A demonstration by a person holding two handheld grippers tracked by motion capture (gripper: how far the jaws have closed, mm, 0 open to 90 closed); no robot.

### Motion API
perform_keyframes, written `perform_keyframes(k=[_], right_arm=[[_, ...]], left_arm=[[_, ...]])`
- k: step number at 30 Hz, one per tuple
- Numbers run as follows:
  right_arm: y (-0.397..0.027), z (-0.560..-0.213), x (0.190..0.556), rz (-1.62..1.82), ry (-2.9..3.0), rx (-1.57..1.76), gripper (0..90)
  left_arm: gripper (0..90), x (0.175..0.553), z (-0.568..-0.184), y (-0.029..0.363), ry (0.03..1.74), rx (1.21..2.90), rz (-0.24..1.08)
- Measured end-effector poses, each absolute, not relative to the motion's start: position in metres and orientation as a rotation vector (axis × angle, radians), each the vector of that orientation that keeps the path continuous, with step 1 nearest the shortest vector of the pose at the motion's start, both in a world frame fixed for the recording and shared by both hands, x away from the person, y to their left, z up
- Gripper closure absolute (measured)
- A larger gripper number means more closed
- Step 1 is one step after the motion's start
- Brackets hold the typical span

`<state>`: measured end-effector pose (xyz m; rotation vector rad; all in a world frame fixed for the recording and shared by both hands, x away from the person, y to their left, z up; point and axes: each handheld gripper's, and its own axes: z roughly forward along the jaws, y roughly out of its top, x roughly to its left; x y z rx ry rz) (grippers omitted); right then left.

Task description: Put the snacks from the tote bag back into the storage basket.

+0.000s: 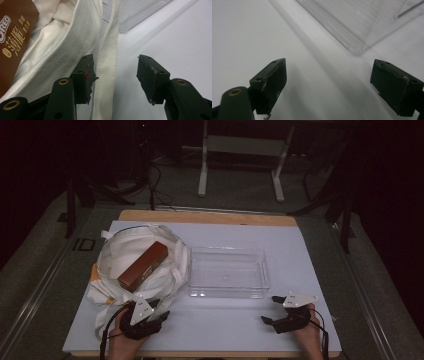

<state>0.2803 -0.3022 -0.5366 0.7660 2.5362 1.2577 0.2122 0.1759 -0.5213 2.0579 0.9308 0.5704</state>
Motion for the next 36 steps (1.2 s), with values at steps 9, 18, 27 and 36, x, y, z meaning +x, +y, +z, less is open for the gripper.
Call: perform_keyframes(k=[9, 18, 27, 36], right_arm=[[-0.303, -0.538, 0.281, 1.287, 2.545, 0.765, 13.7], [-0.3, -0.538, 0.28, 1.25, 2.561, 0.726, 13.8], [-0.298, -0.538, 0.277, 1.234, 2.552, 0.702, 13.7], [-0.298, -0.538, 0.277, 1.231, 2.557, 0.681, 13.8]], left_arm=[[48.0, 0.212, -0.521, 0.176, 0.931, 2.068, 0.57], [48.0, 0.208, -0.511, 0.181, 0.948, 2.047, 0.546], [48.0, 0.205, -0.498, 0.184, 0.933, 2.059, 0.564], [47.6, 0.201, -0.485, 0.182, 0.909, 2.052, 0.575]])
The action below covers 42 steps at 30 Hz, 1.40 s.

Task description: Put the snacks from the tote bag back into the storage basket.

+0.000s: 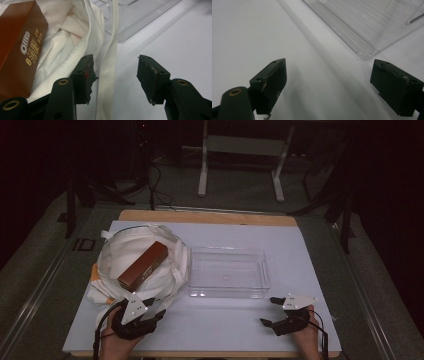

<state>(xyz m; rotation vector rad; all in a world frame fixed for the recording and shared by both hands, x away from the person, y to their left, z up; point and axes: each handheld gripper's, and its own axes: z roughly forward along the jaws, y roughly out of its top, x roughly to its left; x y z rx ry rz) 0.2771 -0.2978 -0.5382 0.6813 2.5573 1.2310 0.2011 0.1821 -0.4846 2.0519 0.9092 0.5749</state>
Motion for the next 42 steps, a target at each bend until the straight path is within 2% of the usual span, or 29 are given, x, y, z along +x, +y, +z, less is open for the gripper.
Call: perform_keyframes(k=[42], right_arm=[[-0.297, -0.538, 0.277, 1.232, 2.573, 0.665, 13.8]], left_arm=[[44.9, 0.22, -0.444, 0.201, 0.9, 2.106, 0.607]])
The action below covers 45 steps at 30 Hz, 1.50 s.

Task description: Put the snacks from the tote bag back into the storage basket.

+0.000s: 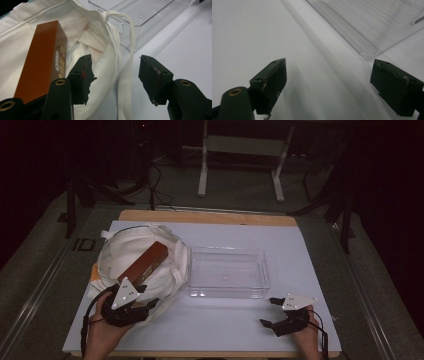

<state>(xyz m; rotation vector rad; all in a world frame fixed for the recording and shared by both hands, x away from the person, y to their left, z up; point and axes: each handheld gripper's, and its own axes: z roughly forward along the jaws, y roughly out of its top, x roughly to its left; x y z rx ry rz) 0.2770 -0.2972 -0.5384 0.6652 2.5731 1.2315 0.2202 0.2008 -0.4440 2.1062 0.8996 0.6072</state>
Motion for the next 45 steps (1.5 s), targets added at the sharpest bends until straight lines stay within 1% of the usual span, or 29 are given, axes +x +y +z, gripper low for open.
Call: perform_keyframes(k=[29, 45], right_arm=[[-0.297, -0.538, 0.276, 1.225, 2.57, 0.664, 13.8], [-0.296, -0.538, 0.276, 1.223, 2.569, 0.658, 13.8]], left_arm=[[43.0, 0.245, -0.433, 0.22, 0.96, 2.188, 0.609], [42.1, 0.265, -0.428, 0.227, 1.006, 2.254, 0.606]])
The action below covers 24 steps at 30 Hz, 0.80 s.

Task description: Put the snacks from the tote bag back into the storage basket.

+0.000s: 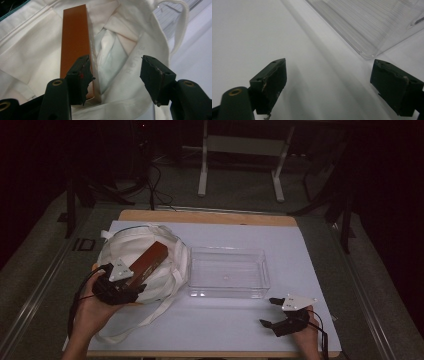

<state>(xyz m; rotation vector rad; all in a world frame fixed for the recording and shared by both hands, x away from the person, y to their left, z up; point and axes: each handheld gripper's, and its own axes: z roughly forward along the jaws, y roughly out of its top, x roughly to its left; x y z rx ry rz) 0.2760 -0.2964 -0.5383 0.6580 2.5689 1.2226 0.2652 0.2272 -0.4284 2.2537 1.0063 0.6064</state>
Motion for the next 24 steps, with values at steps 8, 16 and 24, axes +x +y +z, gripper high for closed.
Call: perform_keyframes(k=[8, 16, 24], right_arm=[[-0.296, -0.538, 0.276, 1.221, 2.57, 0.656, 13.8], [-0.296, -0.538, 0.276, 1.221, 2.57, 0.656, 13.8], [-0.296, -0.538, 0.276, 1.222, 2.571, 0.659, 13.8]], left_arm=[[41.9, 0.275, -0.426, 0.233, 1.026, 2.273, 0.597], [41.8, 0.286, -0.428, 0.235, 1.04, 2.321, 0.575], [41.5, 0.296, -0.429, 0.238, 1.055, 2.363, 0.556]])
